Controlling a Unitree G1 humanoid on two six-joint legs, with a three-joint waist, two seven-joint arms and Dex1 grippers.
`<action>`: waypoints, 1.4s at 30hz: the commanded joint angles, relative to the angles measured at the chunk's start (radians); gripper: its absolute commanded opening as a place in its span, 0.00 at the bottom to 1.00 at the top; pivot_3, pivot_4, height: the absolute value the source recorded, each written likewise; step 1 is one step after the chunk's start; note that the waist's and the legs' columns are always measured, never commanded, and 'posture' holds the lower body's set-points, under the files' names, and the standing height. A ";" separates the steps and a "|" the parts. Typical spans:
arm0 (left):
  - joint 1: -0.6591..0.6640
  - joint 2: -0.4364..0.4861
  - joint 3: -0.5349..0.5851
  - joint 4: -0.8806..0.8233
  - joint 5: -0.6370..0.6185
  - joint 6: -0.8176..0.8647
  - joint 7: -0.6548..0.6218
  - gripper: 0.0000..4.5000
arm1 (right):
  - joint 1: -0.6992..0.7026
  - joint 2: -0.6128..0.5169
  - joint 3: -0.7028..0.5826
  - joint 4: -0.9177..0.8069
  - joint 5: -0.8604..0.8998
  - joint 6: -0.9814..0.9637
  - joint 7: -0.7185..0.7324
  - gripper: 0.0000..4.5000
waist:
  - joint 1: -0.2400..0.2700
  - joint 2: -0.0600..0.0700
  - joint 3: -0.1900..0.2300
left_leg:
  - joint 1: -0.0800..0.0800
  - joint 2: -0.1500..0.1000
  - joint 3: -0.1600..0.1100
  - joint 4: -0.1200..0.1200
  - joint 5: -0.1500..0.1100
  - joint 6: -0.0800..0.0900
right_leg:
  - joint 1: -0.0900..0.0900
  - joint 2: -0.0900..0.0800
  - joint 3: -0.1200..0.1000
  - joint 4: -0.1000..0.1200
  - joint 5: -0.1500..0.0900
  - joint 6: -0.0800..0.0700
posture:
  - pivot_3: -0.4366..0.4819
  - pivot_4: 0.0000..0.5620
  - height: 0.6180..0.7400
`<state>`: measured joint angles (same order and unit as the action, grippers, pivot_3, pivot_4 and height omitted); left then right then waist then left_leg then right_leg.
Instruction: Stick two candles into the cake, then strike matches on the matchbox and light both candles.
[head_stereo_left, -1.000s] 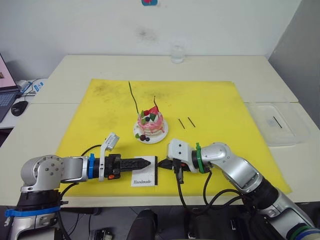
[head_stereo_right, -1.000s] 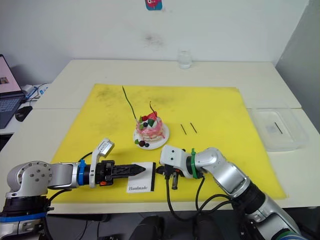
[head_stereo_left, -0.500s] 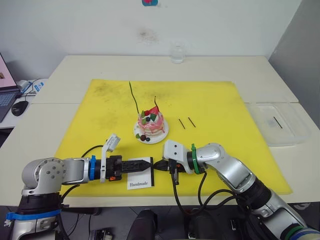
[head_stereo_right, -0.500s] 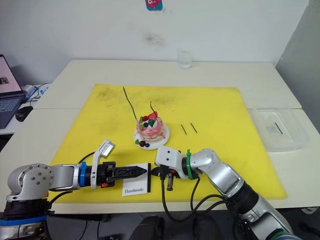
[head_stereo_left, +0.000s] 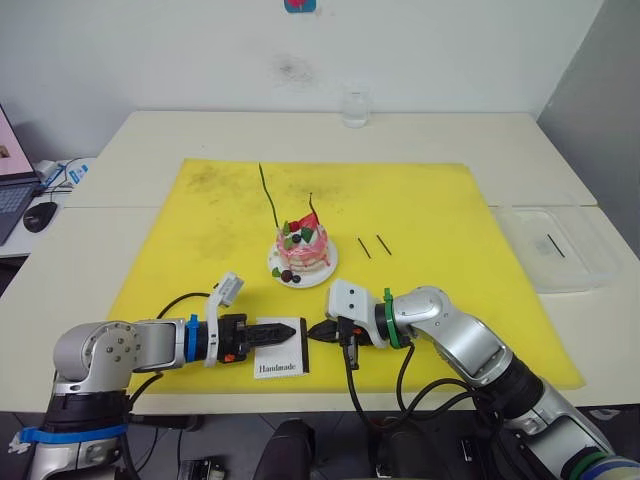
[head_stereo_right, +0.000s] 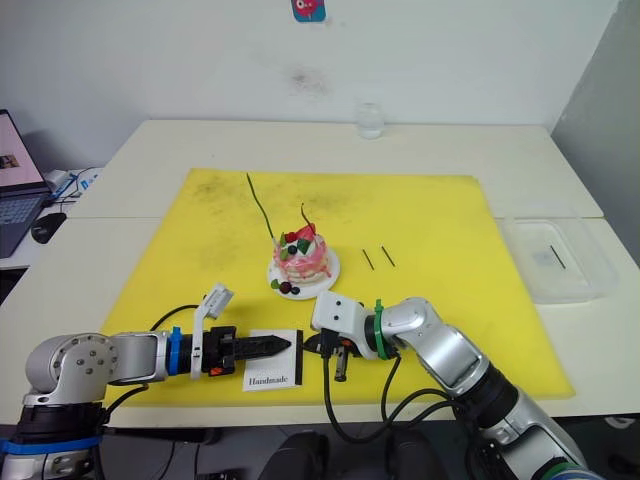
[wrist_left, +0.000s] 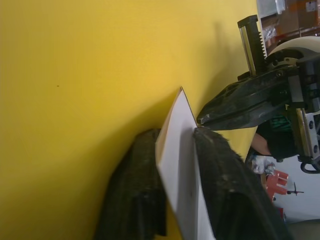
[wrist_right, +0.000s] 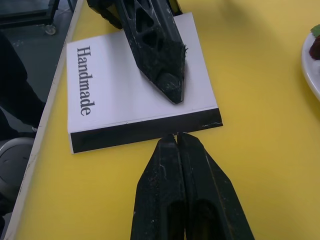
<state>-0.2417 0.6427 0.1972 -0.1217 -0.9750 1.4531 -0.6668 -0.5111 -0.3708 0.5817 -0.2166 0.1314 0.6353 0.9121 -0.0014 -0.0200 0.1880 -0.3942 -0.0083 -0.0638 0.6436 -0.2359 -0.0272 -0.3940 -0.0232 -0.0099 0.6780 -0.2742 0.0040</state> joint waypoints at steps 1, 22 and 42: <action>0.021 -0.009 -0.043 0.003 0.023 0.012 0.013 0.00 | 0.003 0.006 -0.012 -0.042 0.010 0.004 -0.002 0.00 | 0.000 0.000 0.000 | 0.000 0.000 0.000 0.000 0.000 0.000 | 0.000 0.000 0.000 0.000 0.000 0.000 | 0.48 0.27 1.00; -0.027 0.132 -0.014 -0.231 -0.101 -0.073 -0.202 0.00 | 0.079 -0.058 -0.359 -0.314 0.114 0.107 -0.161 0.00 | -0.001 0.000 0.000 | -0.007 0.001 0.000 -0.004 0.001 -0.003 | -0.009 0.000 0.000 0.001 0.000 -0.001 | 0.48 0.27 1.00; 0.000 0.235 0.007 -0.150 -0.005 -0.246 -0.218 0.00 | 0.100 0.243 -0.315 0.011 -0.158 -0.066 -0.672 0.62 | -0.016 0.000 0.000 | -0.006 0.002 0.003 -0.008 0.002 -0.005 | -0.012 0.002 0.001 0.001 -0.001 -0.002 | 0.48 0.27 1.00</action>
<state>-0.2385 0.8634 0.1869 -0.2643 -0.9818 1.2290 -0.8680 -0.3925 -0.1388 0.2845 -0.2191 -0.0168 0.5942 0.2664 -0.0171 -0.0203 0.1885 -0.3999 -0.0064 -0.0611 0.6352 -0.2334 -0.0322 -0.4055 -0.0215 -0.0087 0.6796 -0.2752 0.0019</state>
